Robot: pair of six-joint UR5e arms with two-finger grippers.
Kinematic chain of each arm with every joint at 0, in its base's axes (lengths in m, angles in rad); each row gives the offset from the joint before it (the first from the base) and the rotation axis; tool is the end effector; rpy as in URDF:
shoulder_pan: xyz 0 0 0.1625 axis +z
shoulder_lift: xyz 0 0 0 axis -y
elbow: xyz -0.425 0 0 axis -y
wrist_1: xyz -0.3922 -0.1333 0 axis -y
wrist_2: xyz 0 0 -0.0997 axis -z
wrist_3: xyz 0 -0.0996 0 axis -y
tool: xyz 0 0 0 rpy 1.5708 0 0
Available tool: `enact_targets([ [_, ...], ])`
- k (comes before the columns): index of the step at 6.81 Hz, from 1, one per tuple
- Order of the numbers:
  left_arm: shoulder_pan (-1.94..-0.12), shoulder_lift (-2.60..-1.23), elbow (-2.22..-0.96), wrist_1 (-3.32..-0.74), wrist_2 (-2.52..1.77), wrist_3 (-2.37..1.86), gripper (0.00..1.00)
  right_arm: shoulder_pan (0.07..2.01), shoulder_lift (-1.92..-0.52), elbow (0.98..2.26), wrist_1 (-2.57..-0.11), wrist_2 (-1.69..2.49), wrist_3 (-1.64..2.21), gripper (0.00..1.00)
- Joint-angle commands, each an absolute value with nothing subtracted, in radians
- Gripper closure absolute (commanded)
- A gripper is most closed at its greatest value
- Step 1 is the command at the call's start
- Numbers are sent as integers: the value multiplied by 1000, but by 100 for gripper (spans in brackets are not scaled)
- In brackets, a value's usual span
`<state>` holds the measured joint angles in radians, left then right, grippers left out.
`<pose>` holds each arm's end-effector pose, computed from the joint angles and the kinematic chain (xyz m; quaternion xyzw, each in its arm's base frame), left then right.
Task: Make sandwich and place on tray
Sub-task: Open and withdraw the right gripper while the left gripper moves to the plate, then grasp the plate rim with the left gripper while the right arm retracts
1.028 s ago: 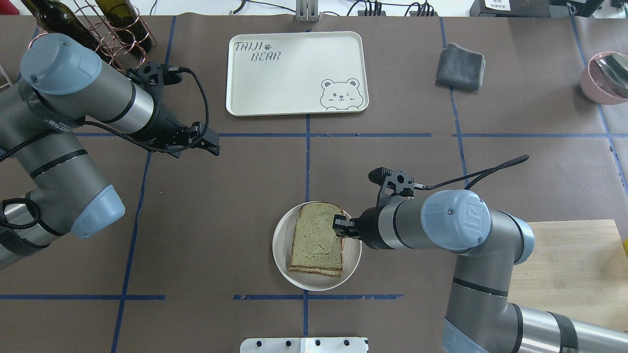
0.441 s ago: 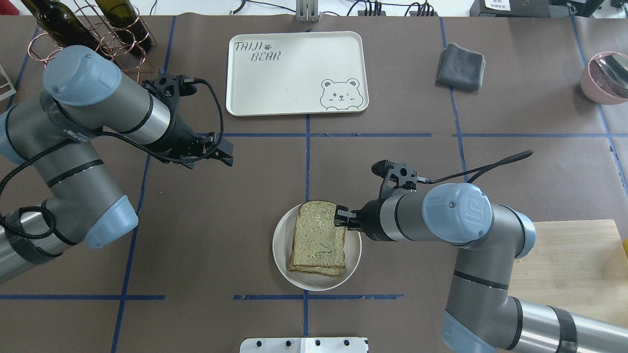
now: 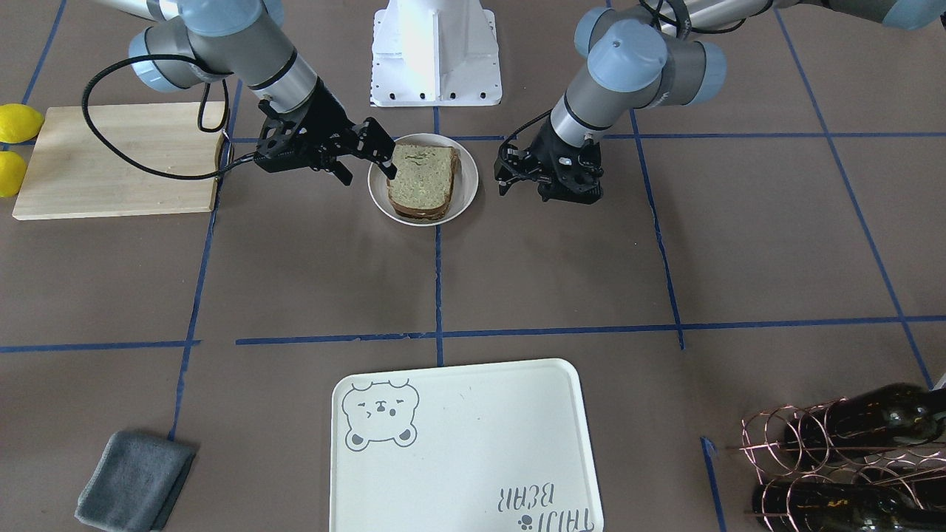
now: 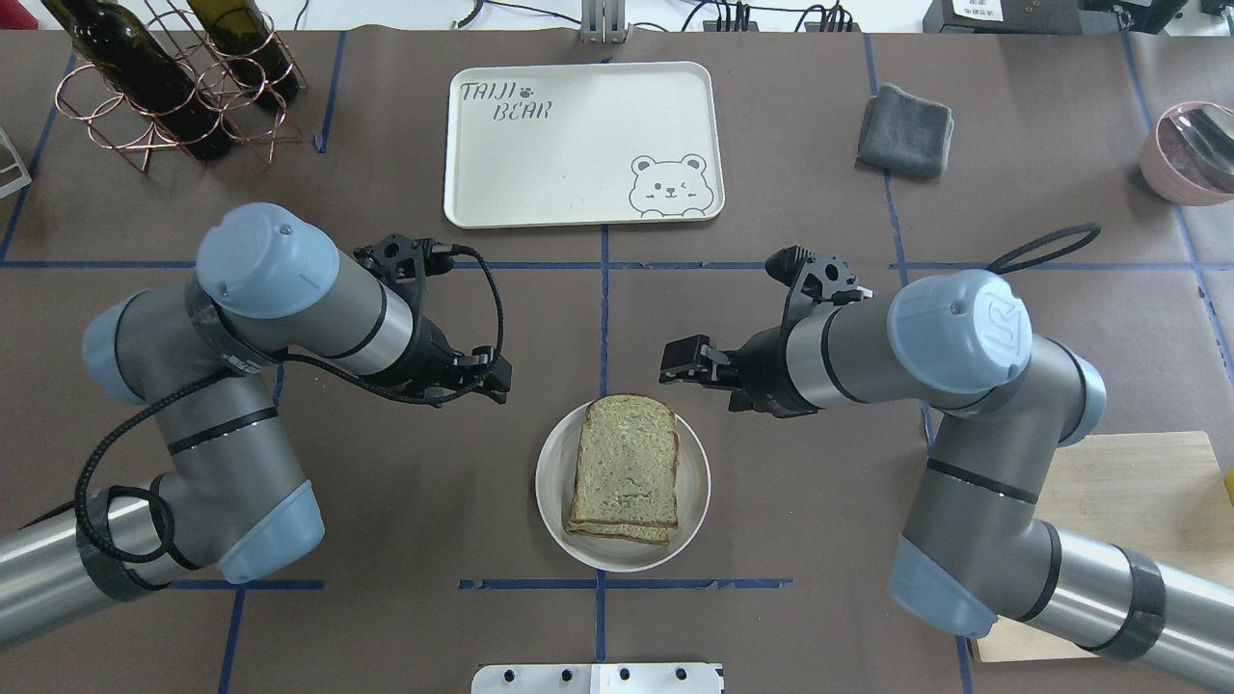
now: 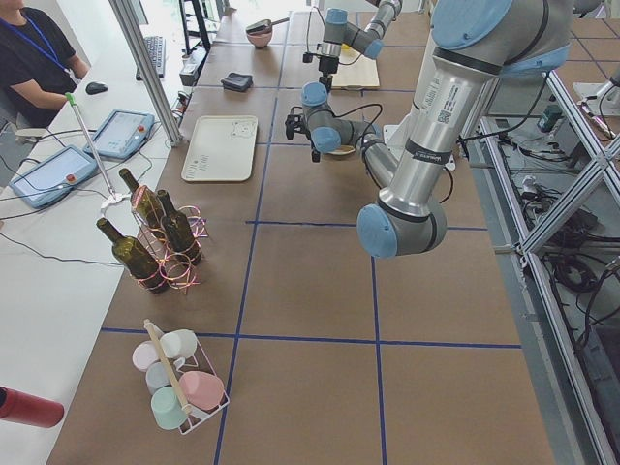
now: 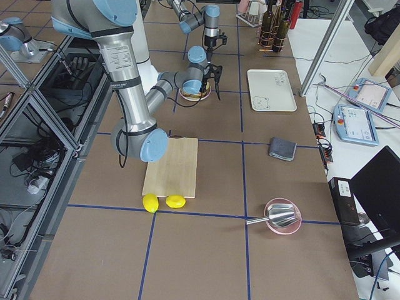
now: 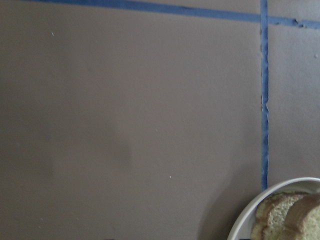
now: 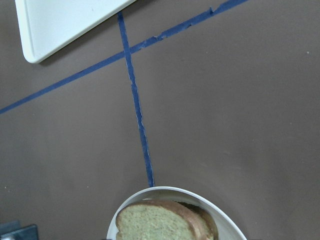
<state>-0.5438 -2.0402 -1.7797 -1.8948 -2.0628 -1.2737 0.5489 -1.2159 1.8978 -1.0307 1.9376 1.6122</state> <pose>0.4905 -0.3973 0.2587 -0.0048 0.5126 0.0115 0.8586 -0.4385 -0.3825 0.2519 -0.0030 -0.5835 0.1342 0.8009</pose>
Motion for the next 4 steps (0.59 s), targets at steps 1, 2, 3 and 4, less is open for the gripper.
enact_targets([
  [1, -454, -2083, -1749, -1896, -2021, -1330, 32, 645, -1216, 1904, -1029, 2028, 1612, 0],
  [2, -418, -2098, -1720, -1905, -2002, -1336, 32, 664, -1216, 1902, -1031, 2028, 1612, 0],
  [3, -410, -2098, -1689, -1951, -1994, -1345, 33, 678, -1216, 1902, -1031, 2031, 1611, 0],
  [4, -403, -2097, -1668, -1994, -1993, -1364, 37, 687, -1215, 1902, -1031, 2033, 1611, 0],
])
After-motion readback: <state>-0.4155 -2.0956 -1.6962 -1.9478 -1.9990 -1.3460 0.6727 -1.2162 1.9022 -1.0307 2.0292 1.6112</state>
